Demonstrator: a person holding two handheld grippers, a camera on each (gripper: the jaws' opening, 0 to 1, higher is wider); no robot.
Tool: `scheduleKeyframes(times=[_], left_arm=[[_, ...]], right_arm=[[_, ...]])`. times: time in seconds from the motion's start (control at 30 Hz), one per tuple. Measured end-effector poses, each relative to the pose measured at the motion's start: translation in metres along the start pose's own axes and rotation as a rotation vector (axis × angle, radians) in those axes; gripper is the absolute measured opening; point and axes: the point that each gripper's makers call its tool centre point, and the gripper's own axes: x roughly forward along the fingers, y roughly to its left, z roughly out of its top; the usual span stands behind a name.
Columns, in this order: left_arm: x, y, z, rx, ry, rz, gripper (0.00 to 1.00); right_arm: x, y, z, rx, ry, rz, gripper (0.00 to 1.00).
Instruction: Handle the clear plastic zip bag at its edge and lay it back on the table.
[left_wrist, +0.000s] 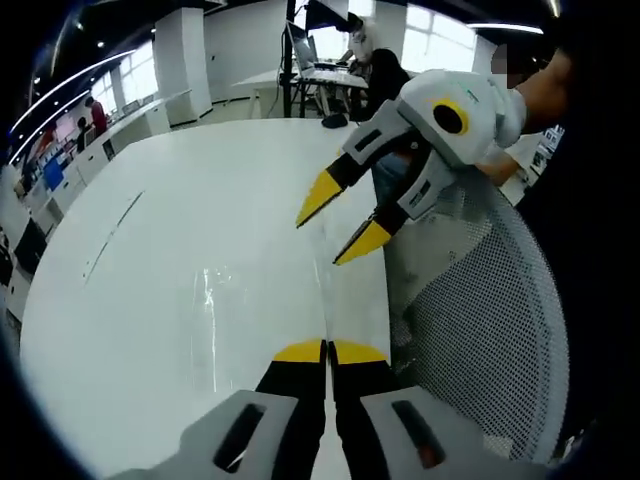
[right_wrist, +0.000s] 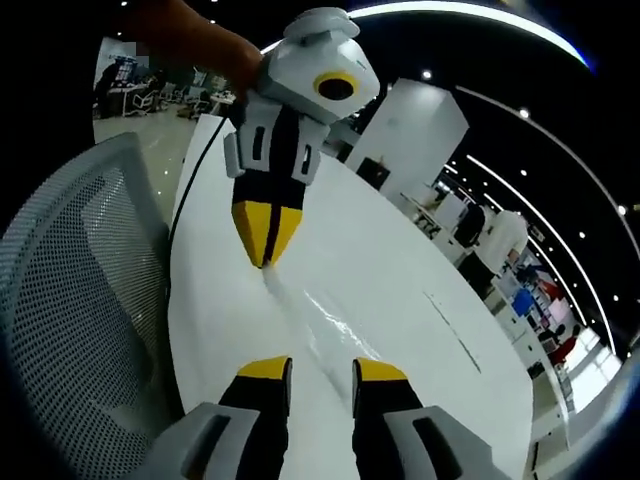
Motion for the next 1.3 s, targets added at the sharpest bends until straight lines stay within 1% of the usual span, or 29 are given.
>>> scheduleKeyframes(times=[0.17,0.27,0.37,0.43,0.5,0.57,0.63,0.73,0.77,0.83,0.97,1.03,1.2,1.3], left_arm=[[-0.003,-0.005,0.003,0.028,-0.003,-0.023,0.00],[-0.002,-0.003,0.003,0.031,-0.006,-0.023,0.00],[-0.003,0.000,0.000,0.058,-0.005,-0.006,0.01],[-0.003,0.000,-0.001,0.082,-0.009,-0.001,0.08],[-0.004,0.001,-0.004,0.127,0.006,0.022,0.14],[-0.005,0.000,-0.003,0.191,0.009,0.058,0.18],[-0.006,0.000,-0.003,0.216,0.017,0.072,0.17],[-0.007,-0.001,-0.001,0.233,0.013,0.088,0.16],[-0.007,0.001,0.000,0.261,0.019,0.106,0.13],[-0.007,0.001,0.003,0.293,0.024,0.121,0.09],[-0.005,0.003,0.005,0.357,0.044,0.135,0.04],[-0.002,0.003,0.004,0.368,0.053,0.128,0.00],[-0.001,0.008,0.000,0.406,0.072,0.136,0.00],[-0.001,0.008,-0.001,0.404,0.077,0.130,0.00]], right_arm=[[0.001,0.004,0.010,-0.013,-0.027,0.029,0.07],[0.001,0.006,0.012,-0.016,-0.035,0.040,0.04],[0.001,0.008,0.013,-0.026,-0.038,0.053,0.01],[0.002,0.010,0.014,-0.039,-0.037,0.061,0.00],[0.002,0.012,0.015,-0.032,-0.039,0.073,0.00],[0.003,0.013,0.015,-0.043,-0.039,0.080,0.00],[0.004,0.016,0.016,-0.035,-0.039,0.096,0.00],[0.004,0.018,0.018,-0.053,-0.032,0.106,0.00],[0.004,0.018,0.018,-0.052,-0.032,0.109,0.00],[0.005,0.018,0.018,-0.051,-0.032,0.110,0.00],[0.006,0.020,0.018,-0.050,-0.029,0.122,0.00],[0.006,0.020,0.018,-0.044,-0.029,0.123,0.00],[0.005,0.019,0.019,0.001,-0.020,0.121,0.00],[0.005,0.020,0.024,0.016,-0.039,0.119,0.02]])
